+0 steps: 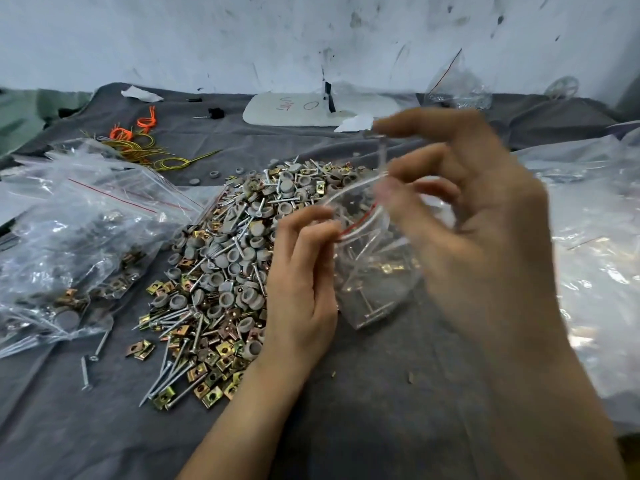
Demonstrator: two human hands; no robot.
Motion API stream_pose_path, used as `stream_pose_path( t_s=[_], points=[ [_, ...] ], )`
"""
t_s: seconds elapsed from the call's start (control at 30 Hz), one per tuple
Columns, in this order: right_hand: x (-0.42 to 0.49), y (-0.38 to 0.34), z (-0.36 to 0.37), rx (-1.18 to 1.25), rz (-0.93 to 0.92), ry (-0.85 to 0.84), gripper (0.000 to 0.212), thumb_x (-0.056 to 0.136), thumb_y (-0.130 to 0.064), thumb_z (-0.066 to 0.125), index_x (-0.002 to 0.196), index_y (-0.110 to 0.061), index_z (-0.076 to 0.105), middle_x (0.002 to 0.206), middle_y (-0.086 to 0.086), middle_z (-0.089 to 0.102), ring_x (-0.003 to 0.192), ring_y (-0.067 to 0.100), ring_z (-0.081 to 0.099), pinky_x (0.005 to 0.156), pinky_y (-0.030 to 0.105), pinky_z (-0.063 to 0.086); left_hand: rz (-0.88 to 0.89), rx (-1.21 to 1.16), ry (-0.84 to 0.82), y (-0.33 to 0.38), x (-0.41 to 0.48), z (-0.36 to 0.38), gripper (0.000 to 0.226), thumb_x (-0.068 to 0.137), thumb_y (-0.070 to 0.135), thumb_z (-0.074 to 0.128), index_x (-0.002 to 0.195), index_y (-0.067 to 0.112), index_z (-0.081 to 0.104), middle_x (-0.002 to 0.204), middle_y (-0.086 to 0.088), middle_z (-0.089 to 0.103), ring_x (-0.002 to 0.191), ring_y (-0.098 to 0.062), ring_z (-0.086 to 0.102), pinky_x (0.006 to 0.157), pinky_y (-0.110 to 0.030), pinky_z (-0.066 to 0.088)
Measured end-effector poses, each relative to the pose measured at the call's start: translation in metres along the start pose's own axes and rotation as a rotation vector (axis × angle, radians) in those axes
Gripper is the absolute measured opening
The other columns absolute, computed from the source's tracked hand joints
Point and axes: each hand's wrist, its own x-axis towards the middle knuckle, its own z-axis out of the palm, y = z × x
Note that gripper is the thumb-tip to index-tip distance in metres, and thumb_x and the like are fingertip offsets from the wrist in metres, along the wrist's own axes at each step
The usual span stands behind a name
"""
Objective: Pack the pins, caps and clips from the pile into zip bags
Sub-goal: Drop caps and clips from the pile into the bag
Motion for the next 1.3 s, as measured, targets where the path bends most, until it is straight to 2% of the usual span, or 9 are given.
stream_pose_path(
  t_s=[0.17, 0.4, 0.47, 0.6, 0.73, 0.83, 0.97, 1.17, 1.3],
  points=[
    [-0.002, 0.010, -0.027, -0.021, 0.057, 0.098, 0.035, 0.084, -0.012, 0.070, 0.104, -0.037, 0.056, 0.077, -0.007, 0.064, 0.081, 0.010, 0.064, 0.089, 0.042, 0.050, 0.042, -0.010, 0.000, -0.005, 0.001, -0.004, 0.015, 0.099, 0.005, 0.043, 0.108, 0.013, 0.051, 0.123, -0.012, 0.052, 0.117, -0.010, 0.050, 0.100, -0.017, 0.036],
    [-0.008, 0.015, -0.022, -0.240, -0.004, 0.029, 0.027, 0.083, -0.016, 0.071, 0.103, -0.030, 0.059, 0.082, -0.020, 0.062, 0.098, 0.021, 0.057, 0.086, 0.018, 0.040, 0.126, -0.068, -0.133, -0.002, -0.003, 0.001, 0.018, 0.106, 0.020, 0.036, 0.108, 0.010, 0.051, 0.124, -0.022, 0.052, 0.114, -0.029, 0.059, 0.096, -0.032, 0.049],
    [-0.008, 0.017, -0.020, -0.312, -0.030, -0.013, 0.020, 0.081, -0.018, 0.072, 0.099, -0.023, 0.066, 0.085, -0.019, 0.060, 0.102, 0.020, 0.053, 0.087, 0.021, 0.040, 0.128, -0.076, -0.131, -0.001, -0.003, 0.001, 0.019, 0.106, 0.020, 0.036, 0.108, 0.010, 0.052, 0.124, -0.021, 0.051, 0.113, -0.031, 0.060, 0.095, -0.035, 0.050],
    [-0.006, 0.024, -0.029, -0.272, 0.018, 0.069, 0.020, 0.083, -0.026, 0.069, 0.102, -0.021, 0.067, 0.105, -0.005, 0.064, 0.108, 0.018, 0.055, 0.092, 0.019, 0.042, 0.107, -0.035, -0.032, -0.004, -0.001, -0.001, 0.012, 0.104, 0.015, 0.042, 0.107, 0.011, 0.053, 0.120, -0.017, 0.055, 0.118, -0.014, 0.055, 0.098, -0.022, 0.043],
    [-0.005, 0.045, -0.041, -0.170, 0.215, 0.224, 0.015, 0.089, -0.023, 0.063, 0.085, -0.038, 0.063, 0.089, -0.017, 0.066, 0.088, -0.001, 0.062, 0.079, 0.019, 0.048, 0.047, -0.056, 0.110, -0.005, 0.000, -0.002, 0.015, 0.101, 0.007, 0.041, 0.109, 0.013, 0.052, 0.120, 0.002, 0.052, 0.115, -0.004, 0.053, 0.097, -0.020, 0.040],
    [-0.011, 0.073, -0.033, -0.248, 0.430, 0.017, 0.028, 0.087, -0.007, 0.066, 0.077, -0.033, 0.063, 0.076, -0.020, 0.063, 0.069, -0.006, 0.058, 0.062, 0.002, 0.041, 0.033, -0.100, 0.187, -0.007, -0.001, -0.002, 0.017, 0.101, 0.005, 0.038, 0.109, 0.013, 0.050, 0.117, -0.003, 0.054, 0.113, -0.009, 0.054, 0.097, -0.025, 0.040],
    [-0.022, 0.090, -0.011, -0.323, 0.481, -0.254, 0.023, 0.081, -0.001, 0.068, 0.082, -0.024, 0.070, 0.076, -0.013, 0.066, 0.068, -0.002, 0.057, 0.062, 0.002, 0.038, 0.040, -0.095, 0.250, -0.009, -0.001, -0.003, 0.016, 0.102, 0.006, 0.035, 0.109, 0.013, 0.047, 0.116, 0.004, 0.051, 0.111, -0.004, 0.052, 0.094, -0.031, 0.044],
    [-0.029, 0.099, 0.011, -0.523, 0.445, -0.456, 0.024, 0.082, -0.014, 0.070, 0.106, -0.019, 0.069, 0.099, -0.001, 0.064, 0.096, 0.022, 0.058, 0.084, 0.037, 0.048, 0.079, -0.028, 0.302, -0.009, -0.002, -0.005, 0.016, 0.102, 0.004, 0.034, 0.107, 0.010, 0.047, 0.106, 0.008, 0.051, 0.108, 0.000, 0.051, 0.095, -0.020, 0.038],
    [-0.031, 0.099, 0.017, -0.602, 0.370, -0.433, 0.019, 0.088, -0.016, 0.063, 0.106, -0.017, 0.067, 0.101, 0.000, 0.061, 0.098, 0.025, 0.057, 0.080, 0.041, 0.048, 0.049, -0.007, 0.311, -0.009, -0.002, -0.006, 0.018, 0.101, 0.002, 0.034, 0.108, 0.012, 0.048, 0.112, 0.010, 0.049, 0.109, 0.002, 0.050, 0.095, -0.018, 0.038]
  ],
)
